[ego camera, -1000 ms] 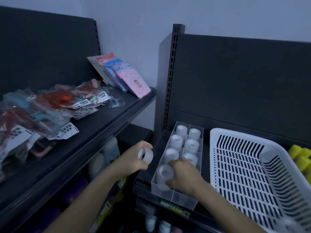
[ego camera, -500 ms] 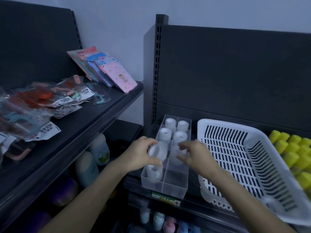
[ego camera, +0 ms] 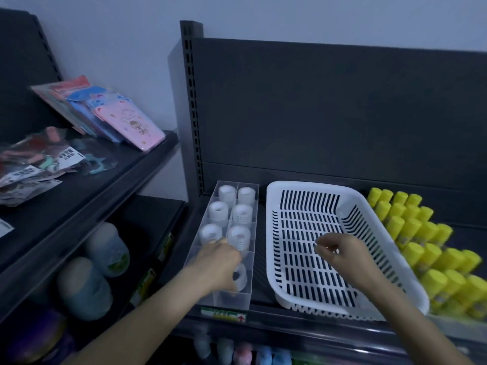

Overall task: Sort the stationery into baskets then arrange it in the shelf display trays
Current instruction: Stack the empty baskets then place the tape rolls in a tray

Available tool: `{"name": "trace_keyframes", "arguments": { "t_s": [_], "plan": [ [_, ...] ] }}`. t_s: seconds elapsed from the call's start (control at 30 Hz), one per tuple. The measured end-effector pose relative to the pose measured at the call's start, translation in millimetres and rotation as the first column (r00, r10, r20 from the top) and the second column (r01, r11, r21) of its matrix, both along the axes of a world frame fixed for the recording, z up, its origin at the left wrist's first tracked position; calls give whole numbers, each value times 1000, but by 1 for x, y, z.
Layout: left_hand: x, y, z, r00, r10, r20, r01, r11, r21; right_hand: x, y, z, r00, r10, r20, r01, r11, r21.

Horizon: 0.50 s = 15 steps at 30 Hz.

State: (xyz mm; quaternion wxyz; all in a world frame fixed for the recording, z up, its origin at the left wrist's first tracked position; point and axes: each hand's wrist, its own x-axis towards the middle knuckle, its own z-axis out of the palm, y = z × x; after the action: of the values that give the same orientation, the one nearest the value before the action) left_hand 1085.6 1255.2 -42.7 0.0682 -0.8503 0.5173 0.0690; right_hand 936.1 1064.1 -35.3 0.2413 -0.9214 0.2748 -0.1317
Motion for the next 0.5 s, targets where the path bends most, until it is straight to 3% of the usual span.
{"name": "trace_keyframes", "arguments": {
  "t_s": [0.13,0.2,0.27,0.37,0.5],
  "plan": [
    [3,-3,0,1000,20,-22,-19,1000,12,-21,-17,6,998,-41,-41,42,999,8],
    [2,-9,12,998,19,-67,-23,998,-60,-31,-31,11,995,-57,-87,56,998,-14],
    [-5,-26,24,997,-29,-74,14,980,-198,-43,-47,14,970,-50,-238,32,996,-79],
    [-30,-66,31,977,-161,-141,104,932,-346,-52,-55,18,845,20,-535,-109,985,-135],
    [-61,-114,15,935,-276,-222,217,942,-256,-51,-50,11,702,55,-710,-253,951,-176]
  ]
}}
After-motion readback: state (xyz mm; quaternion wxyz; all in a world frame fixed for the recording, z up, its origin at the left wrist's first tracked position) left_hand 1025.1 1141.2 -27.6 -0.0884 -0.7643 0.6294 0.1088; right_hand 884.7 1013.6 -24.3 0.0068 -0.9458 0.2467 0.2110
